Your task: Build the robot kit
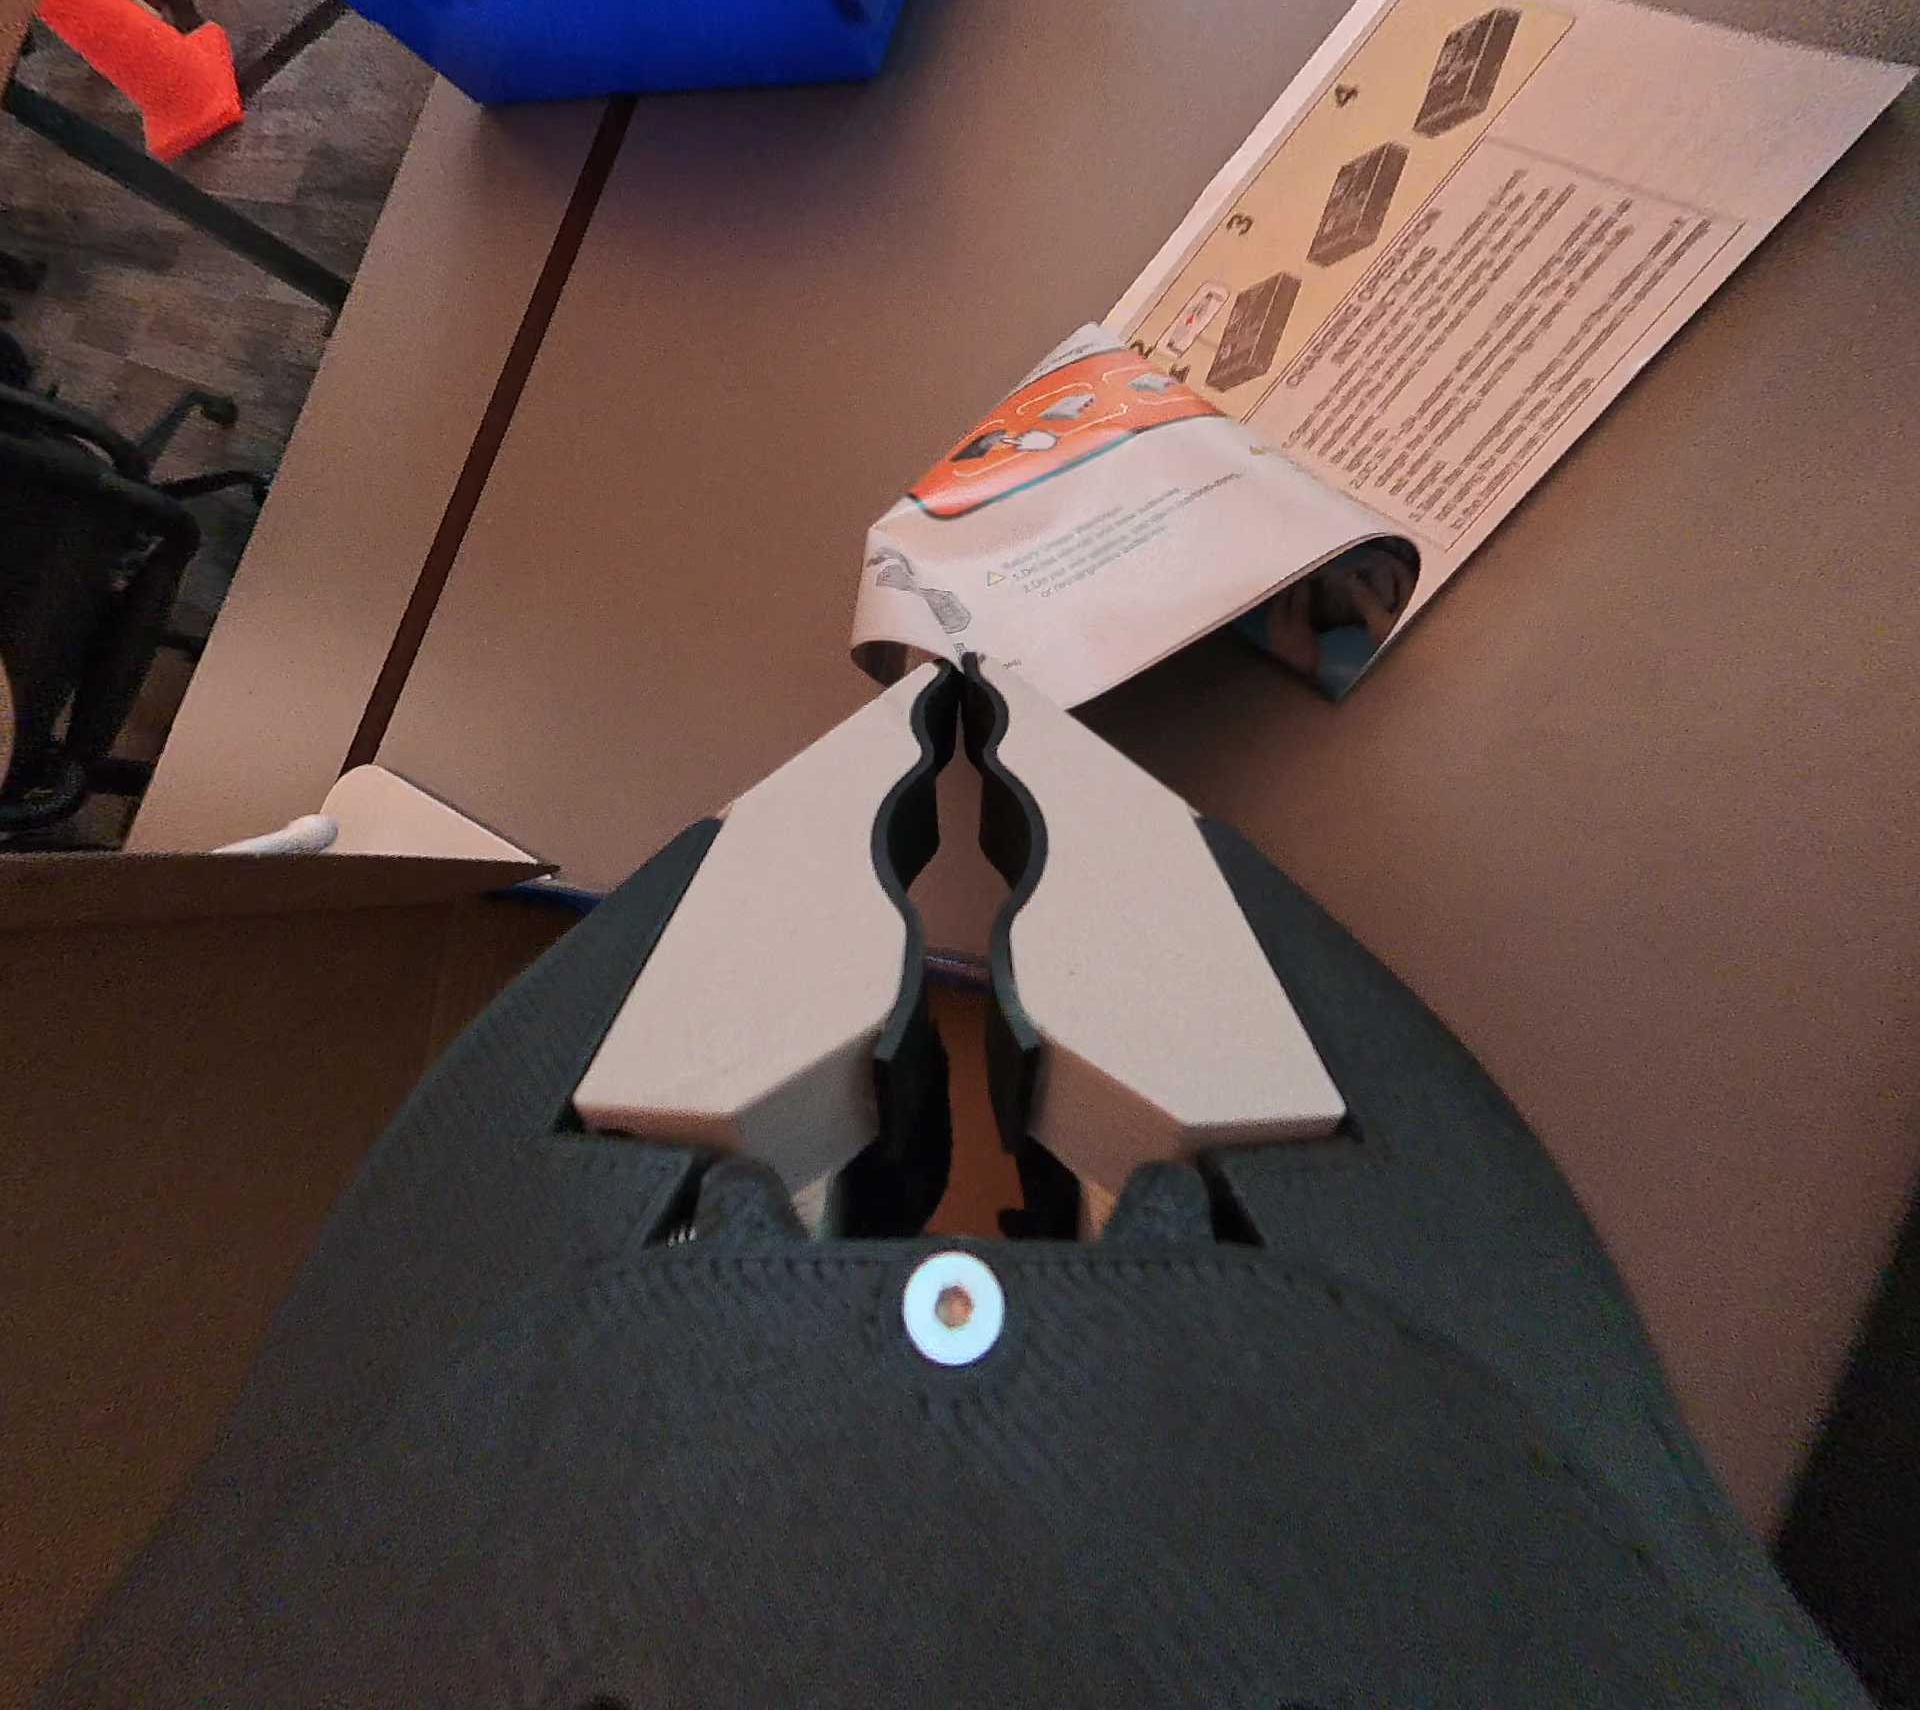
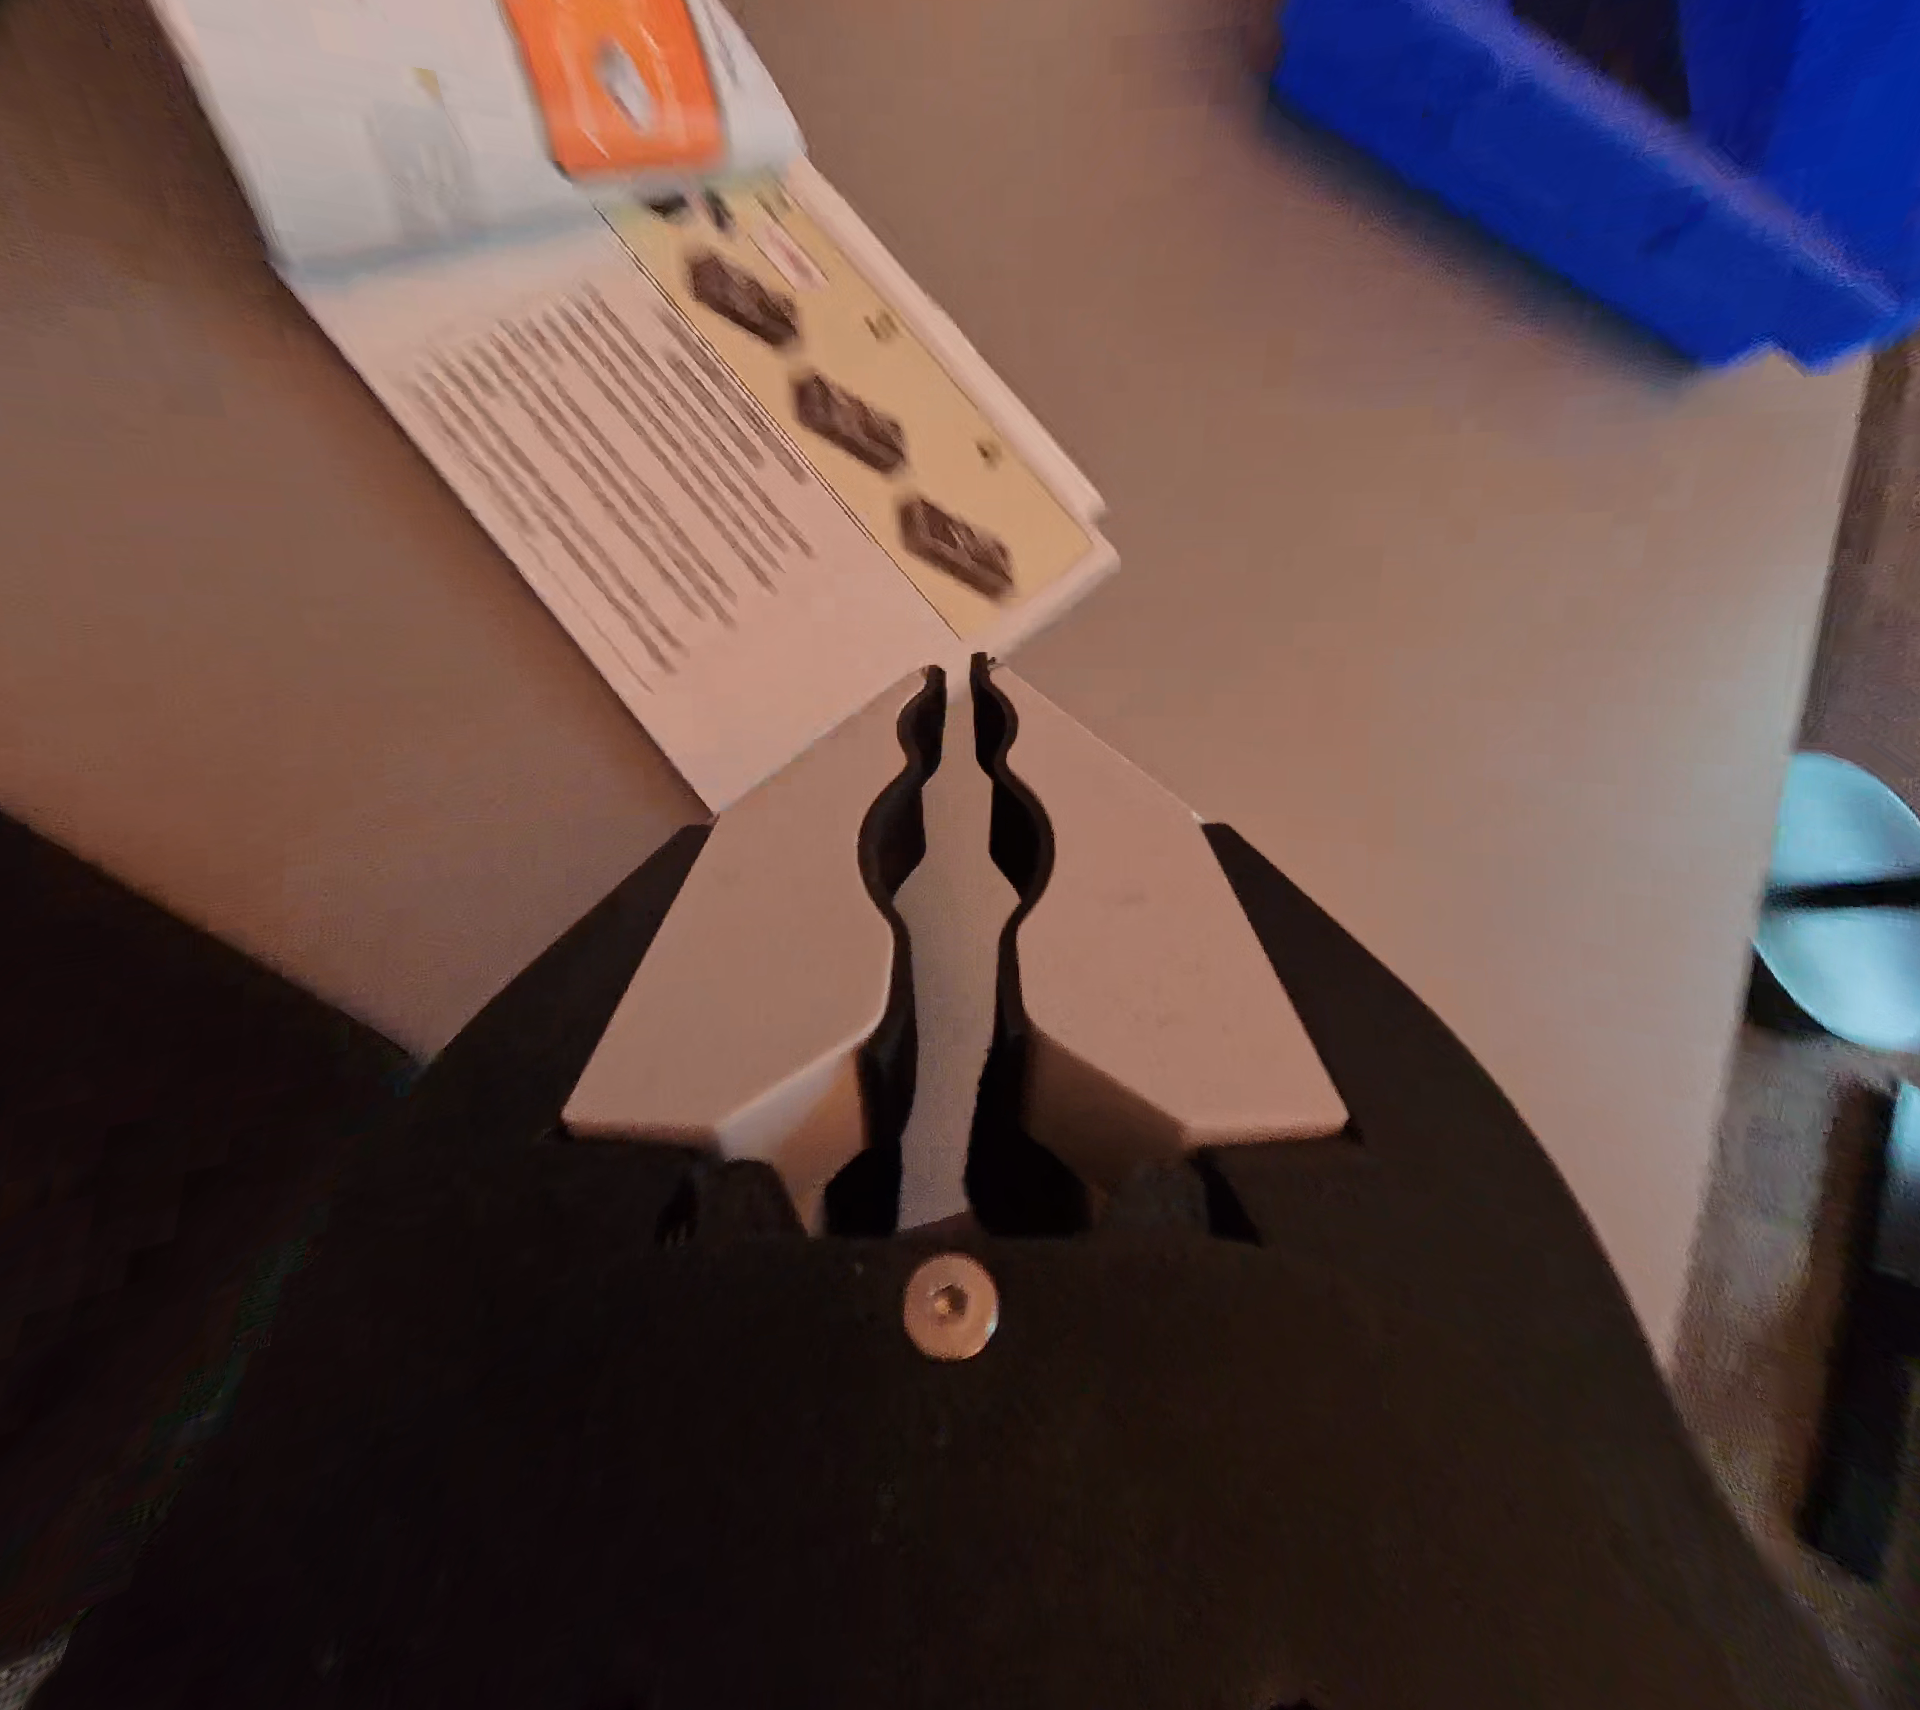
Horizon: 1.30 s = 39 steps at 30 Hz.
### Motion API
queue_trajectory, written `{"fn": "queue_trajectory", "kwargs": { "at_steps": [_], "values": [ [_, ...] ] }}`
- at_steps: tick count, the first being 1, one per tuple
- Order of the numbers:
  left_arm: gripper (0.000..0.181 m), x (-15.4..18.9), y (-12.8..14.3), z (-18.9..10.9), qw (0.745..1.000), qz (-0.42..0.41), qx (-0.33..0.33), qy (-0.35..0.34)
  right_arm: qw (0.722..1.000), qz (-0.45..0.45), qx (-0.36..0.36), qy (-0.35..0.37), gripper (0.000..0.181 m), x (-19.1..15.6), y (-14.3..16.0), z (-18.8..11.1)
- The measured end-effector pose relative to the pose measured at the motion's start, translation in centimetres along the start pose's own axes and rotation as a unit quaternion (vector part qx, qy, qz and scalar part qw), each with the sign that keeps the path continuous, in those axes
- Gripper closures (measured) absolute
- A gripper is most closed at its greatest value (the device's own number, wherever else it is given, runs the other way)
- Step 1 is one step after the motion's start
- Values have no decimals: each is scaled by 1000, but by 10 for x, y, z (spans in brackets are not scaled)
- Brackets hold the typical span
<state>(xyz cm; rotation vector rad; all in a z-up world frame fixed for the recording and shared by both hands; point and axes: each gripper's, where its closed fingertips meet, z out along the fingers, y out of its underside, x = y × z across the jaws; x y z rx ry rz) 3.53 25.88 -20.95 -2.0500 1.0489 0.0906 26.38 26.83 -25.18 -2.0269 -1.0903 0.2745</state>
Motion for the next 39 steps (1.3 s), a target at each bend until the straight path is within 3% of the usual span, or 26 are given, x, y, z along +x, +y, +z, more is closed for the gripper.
{"fn": "queue_trajectory", "kwargs": {
  "at_steps": [3,7,13,21,25,28,31,34,39],
  "values": [
    [181,-2,7,0,1000,-3,-7,-1,998,-34,18,-51,173,-39,-36,17],
    [181,-10,13,-6,1000,-20,-6,3,991,-73,4,-113,171,-87,-60,65],
    [181,-20,21,-13,1000,-25,-8,-6,983,-128,-33,-129,178,-112,-64,113],
    [181,-5,8,-14,998,-44,24,49,977,-100,-63,-179,181,-100,-38,91],
    [181,22,5,-5,994,-42,23,96,973,-110,-125,-162,181,-74,-7,65],
    [180,44,5,5,993,-30,13,114,972,-134,-164,-105,181,-49,3,54],
    [179,53,2,6,992,-24,15,122,980,-113,-112,-122,181,-58,-12,56],
    [177,48,-6,2,987,-64,45,138,980,-120,-108,-116,181,-61,-6,64],
    [174,43,-29,-12,953,-161,138,217,986,-109,-65,-107,181,-60,-10,63]
  ]
}}
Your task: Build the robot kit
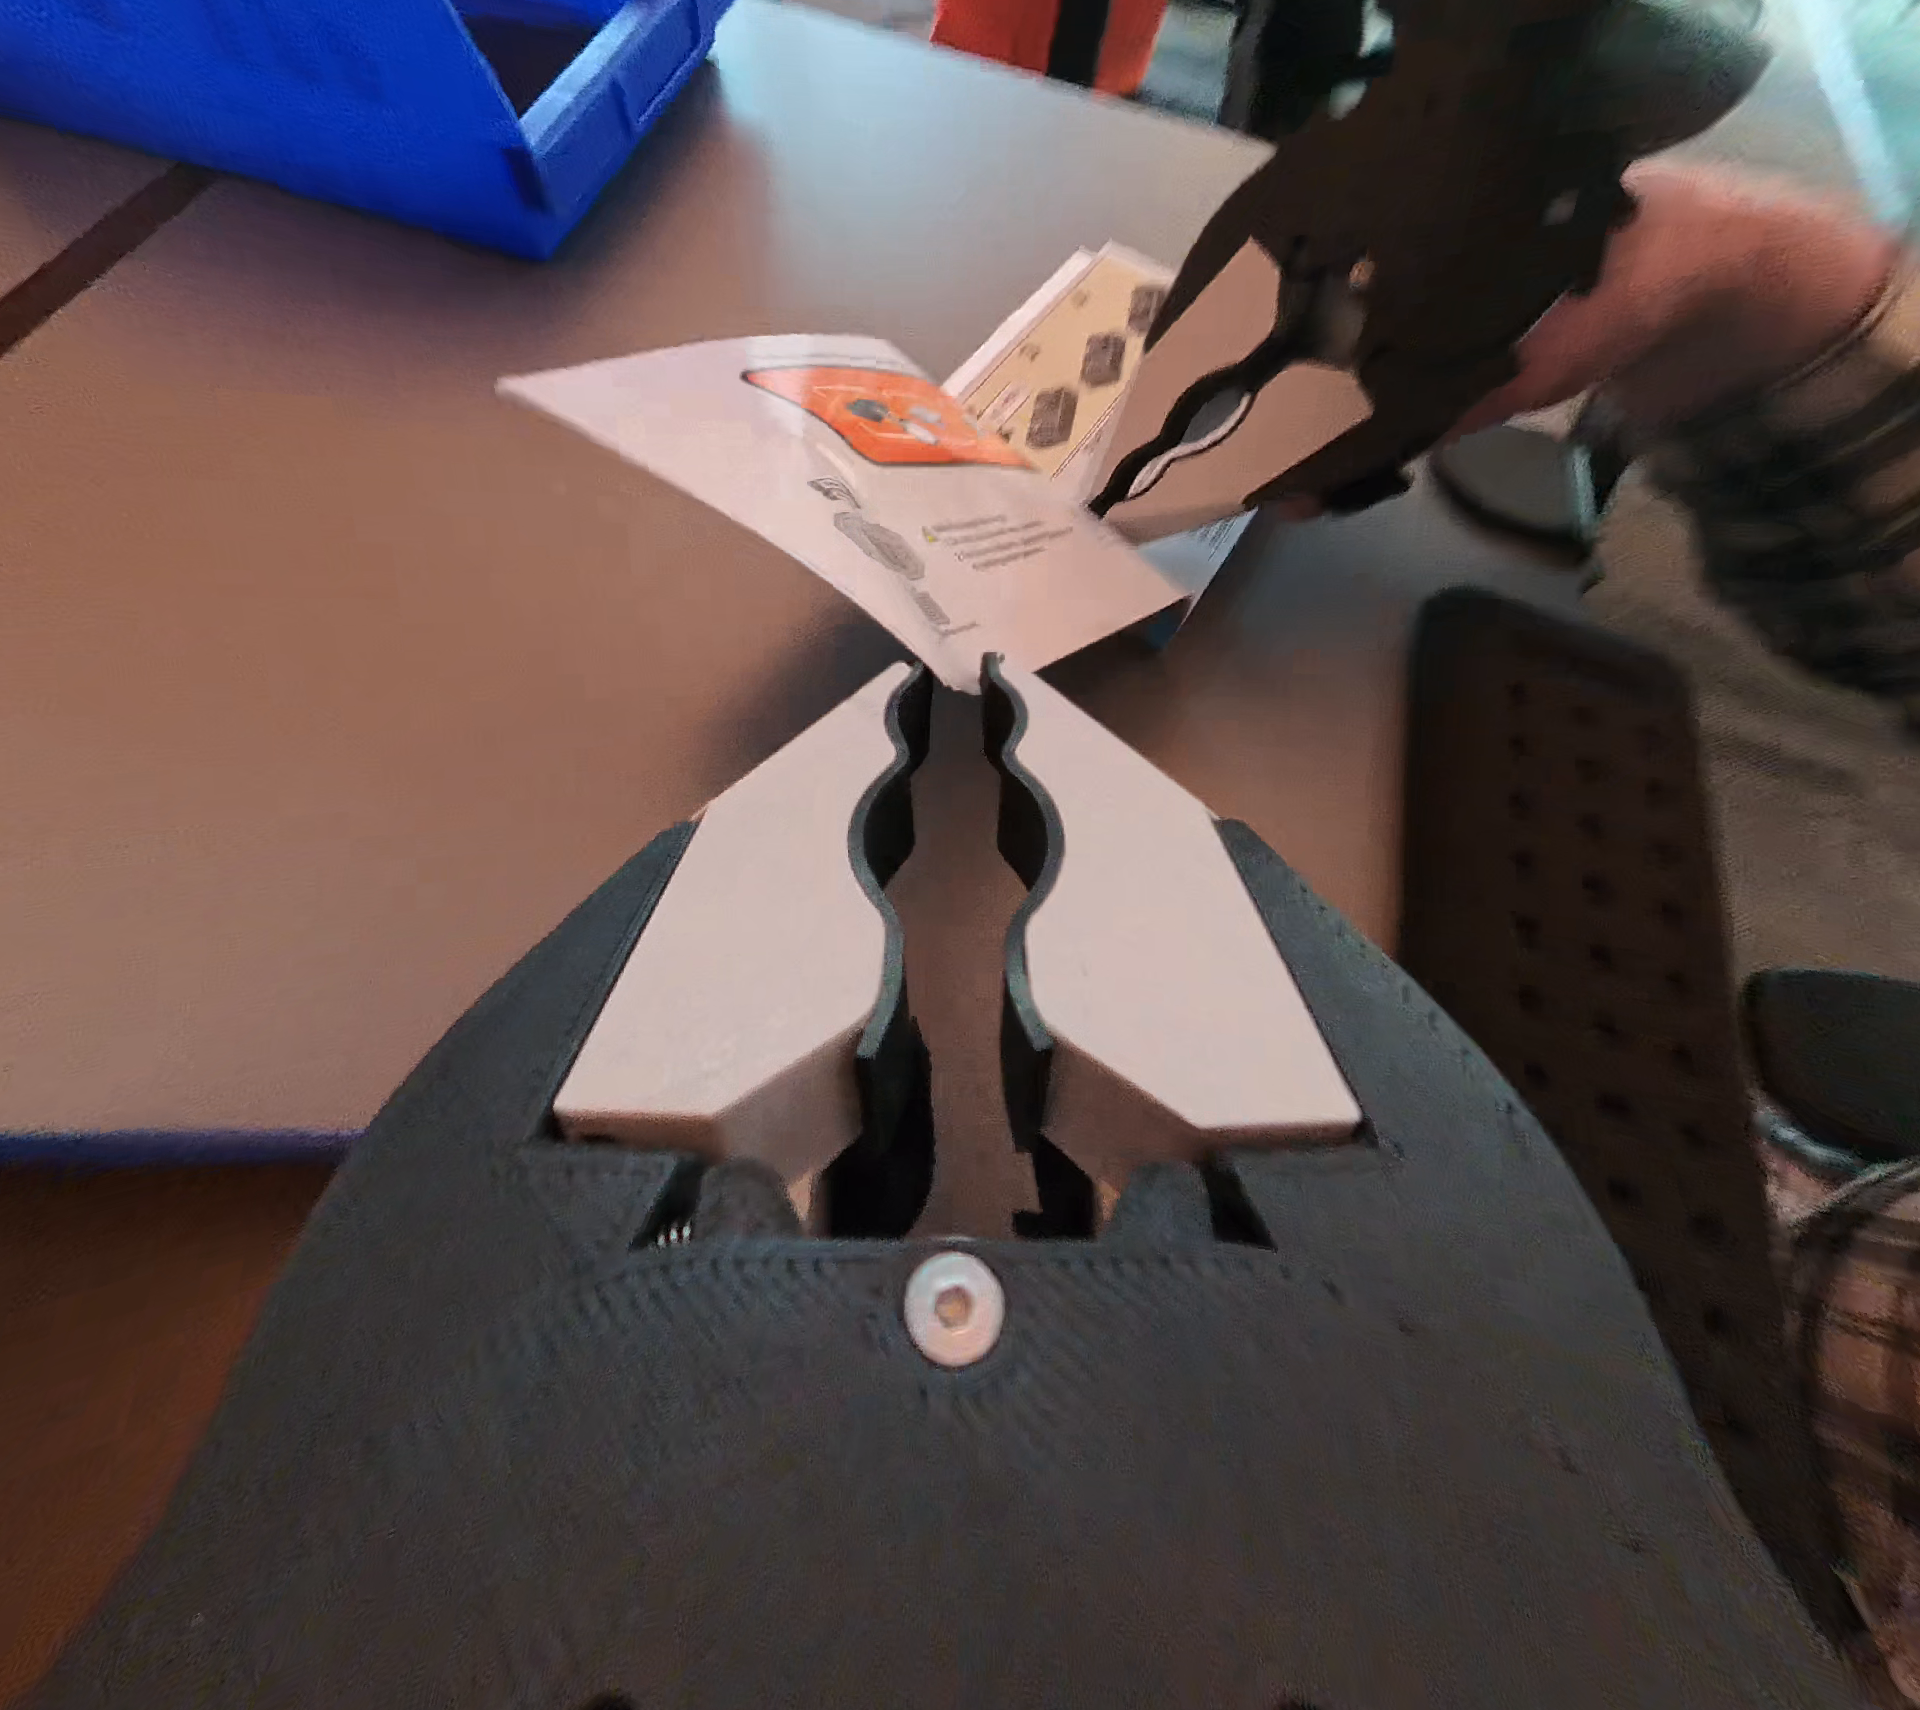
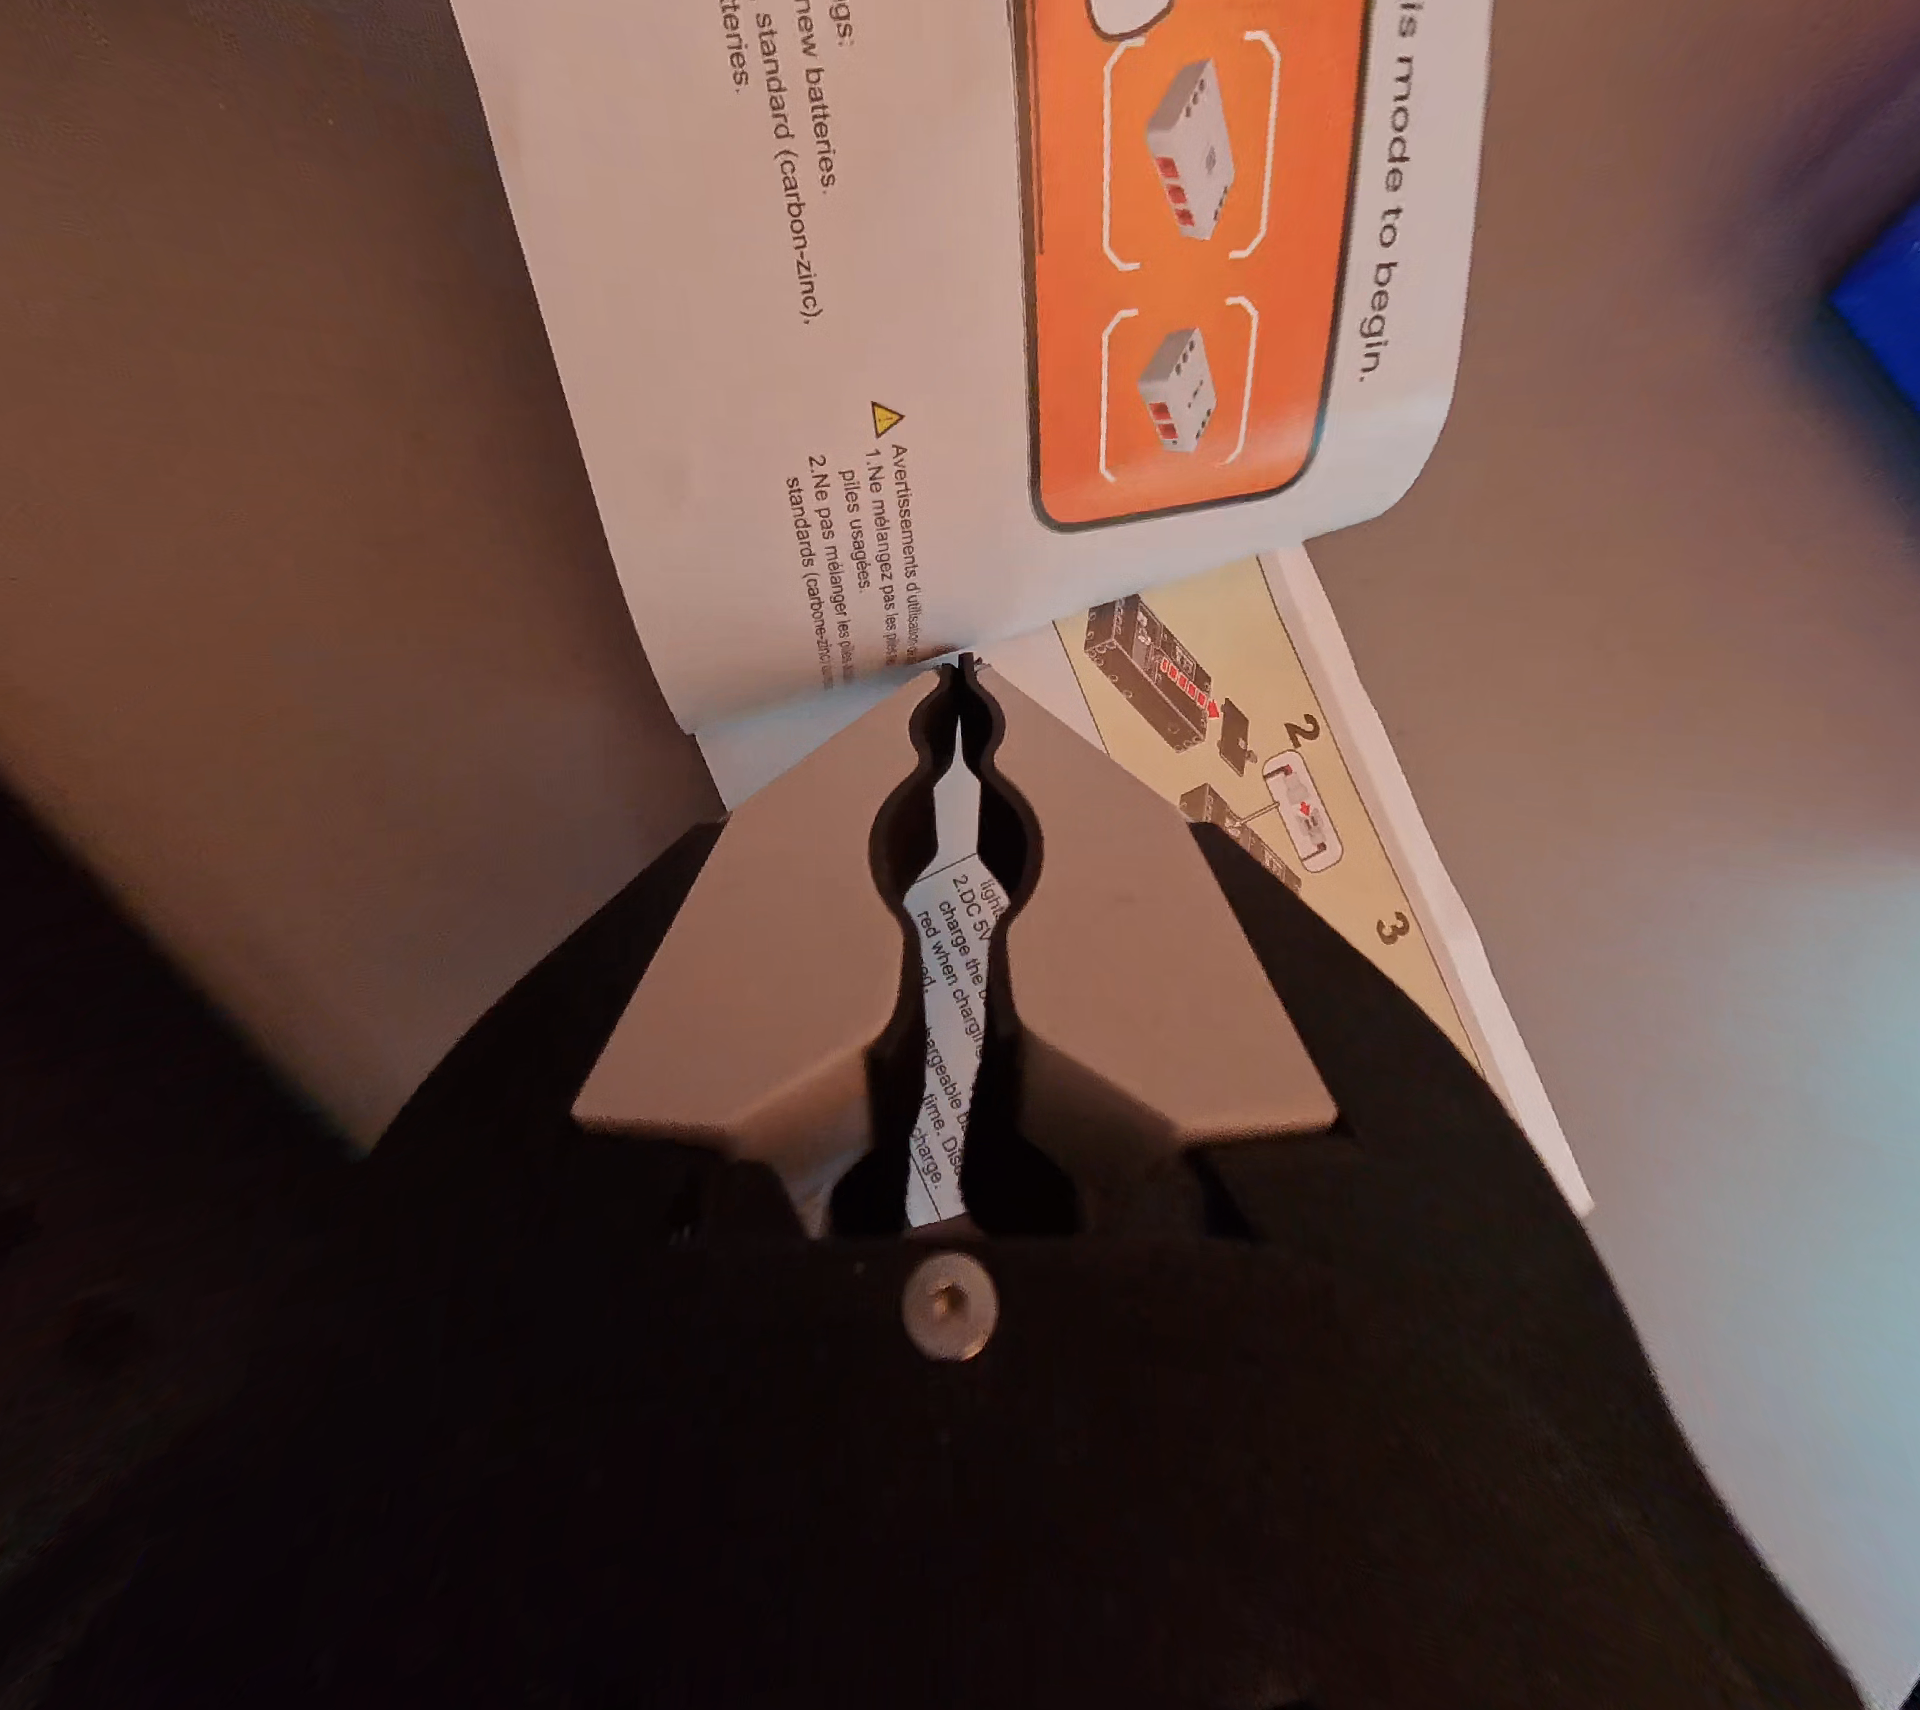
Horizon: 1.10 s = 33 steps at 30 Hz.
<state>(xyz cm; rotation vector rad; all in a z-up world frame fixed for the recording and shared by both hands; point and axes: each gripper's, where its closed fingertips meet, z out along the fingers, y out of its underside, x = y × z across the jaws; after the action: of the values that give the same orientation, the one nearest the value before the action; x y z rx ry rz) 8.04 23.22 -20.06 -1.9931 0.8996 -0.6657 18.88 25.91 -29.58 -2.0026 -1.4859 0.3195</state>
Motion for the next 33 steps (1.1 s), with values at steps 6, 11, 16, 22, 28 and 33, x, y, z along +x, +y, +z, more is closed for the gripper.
{"fn": "queue_trajectory", "kwargs": {
  "at_steps": [6,11,16,22,28,33],
  "values": [
    [179,4,-11,-2,997,-36,49,49,998,9,52,30,181,2,-13,-14],
    [181,7,-14,-4,995,-42,62,64,990,25,132,43,181,1,-39,-34],
    [181,12,-14,-3,994,-45,65,78,974,7,225,18,144,-21,-81,-47],
    [181,19,-19,-3,991,-49,79,95,971,-23,236,28,152,-36,-100,-31],
    [181,22,-21,-2,987,-60,96,115,966,-10,259,22,181,-40,-101,-30],
    [181,23,-24,-1,985,-60,107,118,963,-4,269,16,181,-40,-99,-34]
  ]
}}
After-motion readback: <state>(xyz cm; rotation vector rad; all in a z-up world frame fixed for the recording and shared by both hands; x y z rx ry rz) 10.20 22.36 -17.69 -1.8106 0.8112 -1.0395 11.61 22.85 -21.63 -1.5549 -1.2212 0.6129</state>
